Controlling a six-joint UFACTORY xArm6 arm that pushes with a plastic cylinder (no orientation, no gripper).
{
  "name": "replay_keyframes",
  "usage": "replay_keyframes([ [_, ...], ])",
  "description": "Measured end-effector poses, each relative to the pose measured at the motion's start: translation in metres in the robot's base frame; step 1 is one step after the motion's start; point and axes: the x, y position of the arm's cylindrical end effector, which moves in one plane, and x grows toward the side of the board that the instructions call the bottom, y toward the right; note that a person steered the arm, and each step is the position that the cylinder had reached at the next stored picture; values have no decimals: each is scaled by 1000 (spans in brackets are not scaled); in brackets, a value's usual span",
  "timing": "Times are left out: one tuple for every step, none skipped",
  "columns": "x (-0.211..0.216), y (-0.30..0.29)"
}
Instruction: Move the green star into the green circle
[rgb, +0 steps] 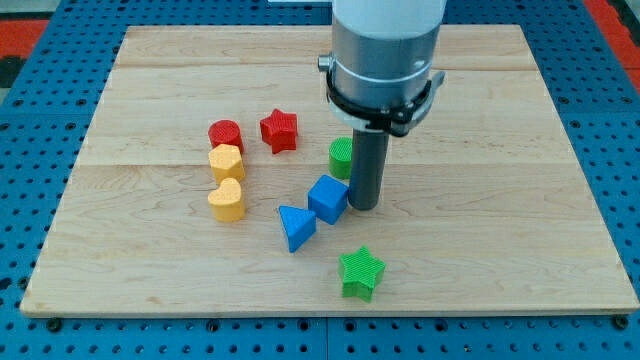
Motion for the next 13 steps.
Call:
replay_keyframes([
  [-5,-7],
  [-15,-21],
  [-35,-28],
  [-35,-20],
  [-30,7],
  [-16,89],
  [36,107],
  [93,89],
  [128,-2],
  [127,-24],
  [126,-63],
  [116,-94],
  [114,-88],
])
